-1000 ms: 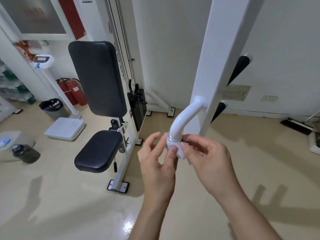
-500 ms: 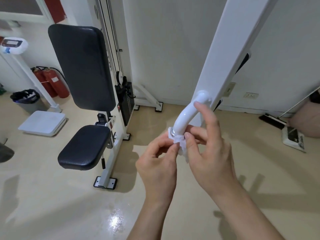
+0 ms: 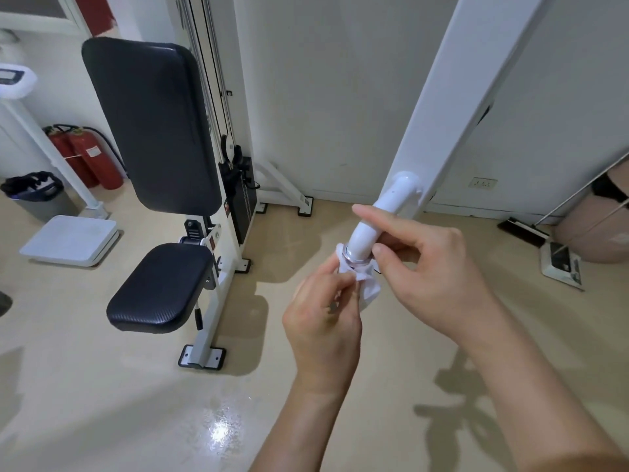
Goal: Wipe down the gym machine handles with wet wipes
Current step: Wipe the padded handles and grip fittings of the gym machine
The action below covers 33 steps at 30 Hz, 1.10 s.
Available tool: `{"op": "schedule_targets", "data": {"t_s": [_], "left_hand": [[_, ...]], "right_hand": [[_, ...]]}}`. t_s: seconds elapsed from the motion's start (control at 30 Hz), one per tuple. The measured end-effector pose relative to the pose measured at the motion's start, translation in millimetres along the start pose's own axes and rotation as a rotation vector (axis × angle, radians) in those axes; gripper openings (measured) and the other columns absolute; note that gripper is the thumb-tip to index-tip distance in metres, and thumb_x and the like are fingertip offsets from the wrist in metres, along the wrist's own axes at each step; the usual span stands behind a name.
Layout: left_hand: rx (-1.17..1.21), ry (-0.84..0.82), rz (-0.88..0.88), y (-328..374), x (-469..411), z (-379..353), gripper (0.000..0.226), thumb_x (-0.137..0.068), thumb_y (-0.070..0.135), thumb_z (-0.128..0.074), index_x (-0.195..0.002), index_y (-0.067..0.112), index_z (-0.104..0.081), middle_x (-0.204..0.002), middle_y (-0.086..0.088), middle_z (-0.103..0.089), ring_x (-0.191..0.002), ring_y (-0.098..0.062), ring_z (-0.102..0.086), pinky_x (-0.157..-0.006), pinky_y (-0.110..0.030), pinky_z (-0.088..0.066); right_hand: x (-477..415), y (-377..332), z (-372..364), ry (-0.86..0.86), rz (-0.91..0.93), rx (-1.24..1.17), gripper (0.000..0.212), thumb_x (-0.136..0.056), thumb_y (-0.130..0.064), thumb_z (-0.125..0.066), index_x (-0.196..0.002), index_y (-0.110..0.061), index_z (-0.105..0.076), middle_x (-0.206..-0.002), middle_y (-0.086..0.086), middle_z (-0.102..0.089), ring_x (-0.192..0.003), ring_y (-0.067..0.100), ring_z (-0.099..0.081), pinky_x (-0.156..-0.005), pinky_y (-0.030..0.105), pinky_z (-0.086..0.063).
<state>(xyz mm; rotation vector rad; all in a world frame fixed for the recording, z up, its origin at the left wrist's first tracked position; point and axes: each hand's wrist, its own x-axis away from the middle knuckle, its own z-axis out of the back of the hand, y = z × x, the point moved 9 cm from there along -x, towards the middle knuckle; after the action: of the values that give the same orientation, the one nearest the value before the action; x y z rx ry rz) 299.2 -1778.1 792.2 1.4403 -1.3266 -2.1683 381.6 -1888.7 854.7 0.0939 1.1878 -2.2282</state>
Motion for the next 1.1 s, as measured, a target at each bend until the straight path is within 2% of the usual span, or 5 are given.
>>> {"op": "schedule_targets", "data": {"t_s": [0.2,0.5,0.77,1.0,1.1], "left_hand": [[0.2,0.013,0.342,-34,11,-3,0.008,-0.074,0.009,-0.072,-0.072,0.015,-0.067,-0.094,0.014,-0.073,-0.074,-0.015,-0.068,-0.064,-0.035,-0.055],[-0.044,-0.012,0.002,0,-1,-14,0.02,-0.078,0.009,-0.072,-0.074,0.011,-0.053,-0.094,0.002,-0.069,-0.063,-0.012,-0.054,-0.056,-0.024,-0.045],[-0.116,0.012,0.155,0,2,-12,0.043,-0.079,0.027,-0.068,-0.12,0.015,-0.063,-0.069,0.017,-0.056,-0.061,-0.014,-0.053,-0.06,-0.018,-0.041],[-0.092,-0.15,0.284,-7,13,-23,0.029,-0.082,0.019,-0.066,-0.108,0.034,-0.064,-0.07,0.026,-0.051,-0.08,0.008,-0.045,-0.07,-0.03,-0.043],[-0.164,-0.122,0.315,-8,14,-19,0.028,-0.08,0.022,-0.069,-0.108,0.027,-0.067,-0.089,0.012,-0.05,-0.082,0.0,-0.048,-0.07,-0.016,-0.038]], "right_hand": [[3,12,-4,0.028,-0.045,-0.094,0.056,-0.088,-0.002,-0.058,-0.124,-0.046,-0.057,-0.084,-0.002,-0.071,-0.077,0.024,-0.064,-0.079,0.037,-0.053],[4,15,-7,0.014,-0.043,-0.094,0.067,-0.087,0.006,-0.048,-0.129,-0.047,-0.051,-0.085,0.001,-0.07,-0.079,0.033,-0.06,-0.079,0.046,-0.052],[4,18,-5,-0.043,-0.084,-0.117,0.066,-0.089,0.008,-0.042,-0.126,-0.046,-0.054,-0.086,-0.001,-0.07,-0.082,0.035,-0.058,-0.076,0.045,-0.052],[-3,14,4,-0.153,-0.036,-0.036,0.05,-0.092,-0.01,-0.055,-0.125,-0.046,-0.055,-0.084,-0.008,-0.072,-0.08,0.02,-0.062,-0.079,0.035,-0.053],[-6,13,6,-0.175,0.035,-0.025,0.046,-0.092,-0.013,-0.057,-0.126,-0.045,-0.055,-0.084,-0.012,-0.072,-0.078,0.016,-0.063,-0.079,0.035,-0.054]]}}
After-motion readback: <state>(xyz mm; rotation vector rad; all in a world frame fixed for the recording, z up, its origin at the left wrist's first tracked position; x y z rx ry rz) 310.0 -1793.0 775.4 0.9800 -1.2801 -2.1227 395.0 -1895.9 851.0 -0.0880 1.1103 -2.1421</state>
